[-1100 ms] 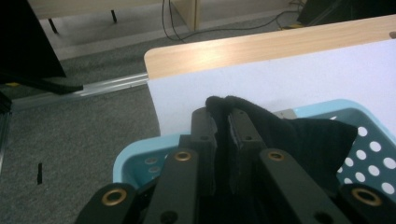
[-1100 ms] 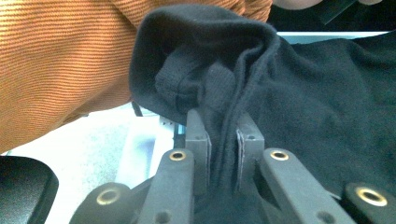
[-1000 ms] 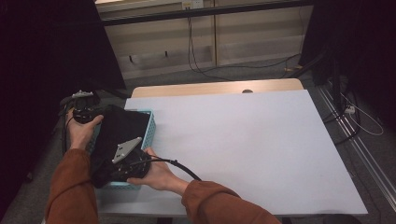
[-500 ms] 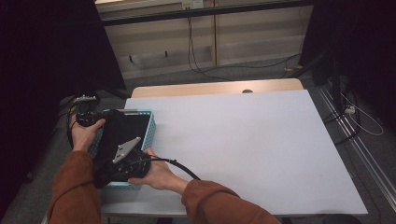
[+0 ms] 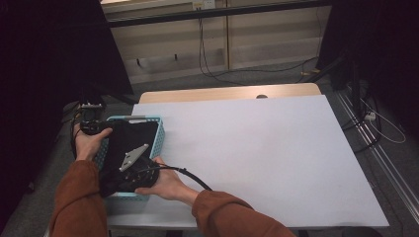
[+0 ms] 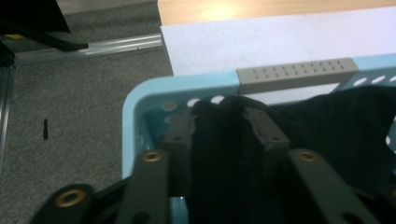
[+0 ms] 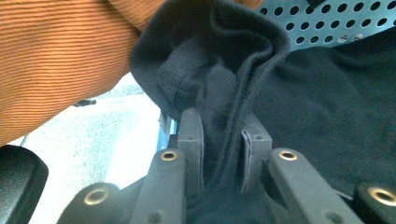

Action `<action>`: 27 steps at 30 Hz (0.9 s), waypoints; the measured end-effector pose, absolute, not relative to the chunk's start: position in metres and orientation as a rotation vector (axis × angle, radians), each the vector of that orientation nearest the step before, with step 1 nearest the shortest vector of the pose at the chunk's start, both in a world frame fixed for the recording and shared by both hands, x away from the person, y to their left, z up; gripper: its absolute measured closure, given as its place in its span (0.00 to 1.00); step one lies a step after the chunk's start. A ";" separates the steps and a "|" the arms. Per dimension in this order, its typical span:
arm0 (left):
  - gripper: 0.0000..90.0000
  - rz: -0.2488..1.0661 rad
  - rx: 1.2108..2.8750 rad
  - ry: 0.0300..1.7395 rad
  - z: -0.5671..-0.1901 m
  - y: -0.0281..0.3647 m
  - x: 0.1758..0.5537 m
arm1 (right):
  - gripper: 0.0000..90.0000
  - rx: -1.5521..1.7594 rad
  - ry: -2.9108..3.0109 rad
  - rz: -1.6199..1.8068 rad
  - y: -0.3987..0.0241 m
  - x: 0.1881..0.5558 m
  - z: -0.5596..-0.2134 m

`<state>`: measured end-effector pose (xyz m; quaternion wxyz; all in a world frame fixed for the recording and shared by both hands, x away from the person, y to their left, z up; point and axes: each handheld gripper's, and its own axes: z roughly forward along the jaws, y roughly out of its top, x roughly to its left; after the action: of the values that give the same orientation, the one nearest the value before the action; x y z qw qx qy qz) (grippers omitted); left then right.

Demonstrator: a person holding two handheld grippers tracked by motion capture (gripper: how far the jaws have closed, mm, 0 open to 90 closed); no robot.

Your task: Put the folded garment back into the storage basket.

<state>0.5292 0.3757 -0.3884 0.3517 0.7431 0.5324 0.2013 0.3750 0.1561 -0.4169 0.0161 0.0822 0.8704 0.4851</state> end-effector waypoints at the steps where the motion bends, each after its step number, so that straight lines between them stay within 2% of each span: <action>1: 0.61 0.518 1.920 1.383 -0.388 0.376 0.528 | 0.80 0.259 2.708 1.506 0.156 0.375 -0.417; 3: 0.53 0.522 1.921 1.381 -0.385 0.376 0.525 | 0.74 0.262 2.709 1.507 0.155 0.375 -0.417; 11: 0.39 0.547 1.908 1.330 -0.368 0.379 0.502 | 0.59 0.269 2.681 1.525 0.149 0.372 -0.410; 19: 0.36 0.576 1.870 1.320 -0.364 0.384 0.474 | 0.51 0.288 2.616 1.578 0.124 0.369 -0.401; 27: 0.36 0.596 1.879 1.270 -0.361 0.377 0.442 | 0.51 0.325 2.577 1.596 0.095 0.367 -0.396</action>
<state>0.4416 0.3773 -0.3614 0.3880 0.7386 0.4991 0.2342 0.3666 0.0950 -0.3960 0.0464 0.1066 0.8445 0.5229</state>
